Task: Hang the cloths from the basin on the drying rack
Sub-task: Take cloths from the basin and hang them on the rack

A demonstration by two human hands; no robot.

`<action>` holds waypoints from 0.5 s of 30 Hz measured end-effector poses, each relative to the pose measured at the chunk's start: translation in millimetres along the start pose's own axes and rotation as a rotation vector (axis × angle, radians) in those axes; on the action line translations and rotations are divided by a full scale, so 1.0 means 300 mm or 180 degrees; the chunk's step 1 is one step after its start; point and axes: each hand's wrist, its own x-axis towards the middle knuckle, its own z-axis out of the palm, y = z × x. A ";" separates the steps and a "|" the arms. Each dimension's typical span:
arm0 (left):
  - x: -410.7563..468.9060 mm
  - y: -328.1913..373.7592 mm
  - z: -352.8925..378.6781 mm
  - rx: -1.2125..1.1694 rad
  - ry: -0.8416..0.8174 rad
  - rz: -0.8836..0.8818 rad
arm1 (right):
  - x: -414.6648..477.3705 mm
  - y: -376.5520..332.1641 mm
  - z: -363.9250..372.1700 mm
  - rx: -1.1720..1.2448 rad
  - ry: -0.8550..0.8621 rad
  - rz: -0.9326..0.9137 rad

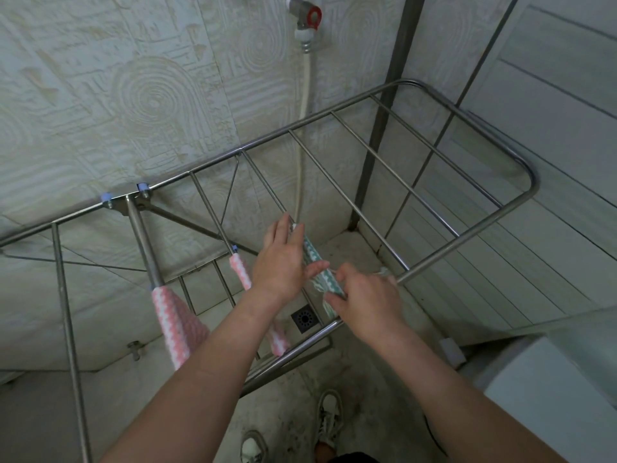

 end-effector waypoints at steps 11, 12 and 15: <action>-0.055 0.030 0.021 -0.0027 -0.0313 0.0315 | 0.005 0.034 -0.039 0.0305 -0.0369 -0.0200; -0.054 0.029 0.019 -0.0027 -0.0319 0.0318 | 0.004 0.035 -0.038 0.0193 -0.0343 -0.0241; -0.055 0.027 0.022 0.0011 -0.0313 0.0372 | -0.005 0.033 -0.034 -0.0056 -0.0346 -0.0209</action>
